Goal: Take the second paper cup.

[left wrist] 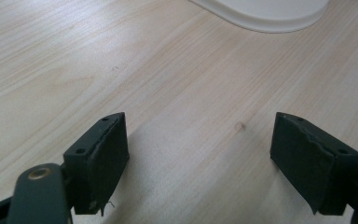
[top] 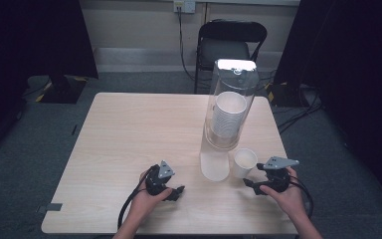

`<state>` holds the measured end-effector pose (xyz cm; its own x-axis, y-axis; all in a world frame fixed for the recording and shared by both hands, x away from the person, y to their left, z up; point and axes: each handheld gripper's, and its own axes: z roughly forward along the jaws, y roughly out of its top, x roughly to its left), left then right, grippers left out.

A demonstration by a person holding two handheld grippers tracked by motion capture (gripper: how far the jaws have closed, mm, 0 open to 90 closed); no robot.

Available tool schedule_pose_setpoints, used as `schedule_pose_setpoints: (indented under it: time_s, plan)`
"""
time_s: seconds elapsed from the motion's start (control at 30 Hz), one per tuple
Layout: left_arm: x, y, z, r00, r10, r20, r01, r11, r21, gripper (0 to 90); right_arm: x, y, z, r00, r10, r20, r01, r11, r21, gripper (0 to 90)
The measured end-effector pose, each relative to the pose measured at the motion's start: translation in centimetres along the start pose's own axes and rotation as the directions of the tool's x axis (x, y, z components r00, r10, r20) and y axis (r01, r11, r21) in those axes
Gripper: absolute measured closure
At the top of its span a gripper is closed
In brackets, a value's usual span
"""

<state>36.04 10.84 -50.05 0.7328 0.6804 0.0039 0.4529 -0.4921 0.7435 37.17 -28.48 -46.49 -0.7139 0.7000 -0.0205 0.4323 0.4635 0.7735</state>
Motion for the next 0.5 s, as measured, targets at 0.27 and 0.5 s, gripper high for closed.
schedule_pose_setpoints:
  time_s: [0.27, 0.5]
  plan:
    - [0.2, -0.2, -0.3, 1.0000, 0.006, 0.005, -0.006, 1.0000, 0.000, 18.4, 0.1, 0.0, 1.4, 0.9999, -0.005, 0.014, 0.004, 1.000, 0.013, 21.8]
    - [0.2, -0.4, -0.4, 1.0000, 0.005, 0.005, -0.005, 1.0000, 0.006, 17.7, -2.3, 0.9, 3.3, 0.9978, -0.002, 0.066, 0.000, 0.999, 0.032, 24.2]
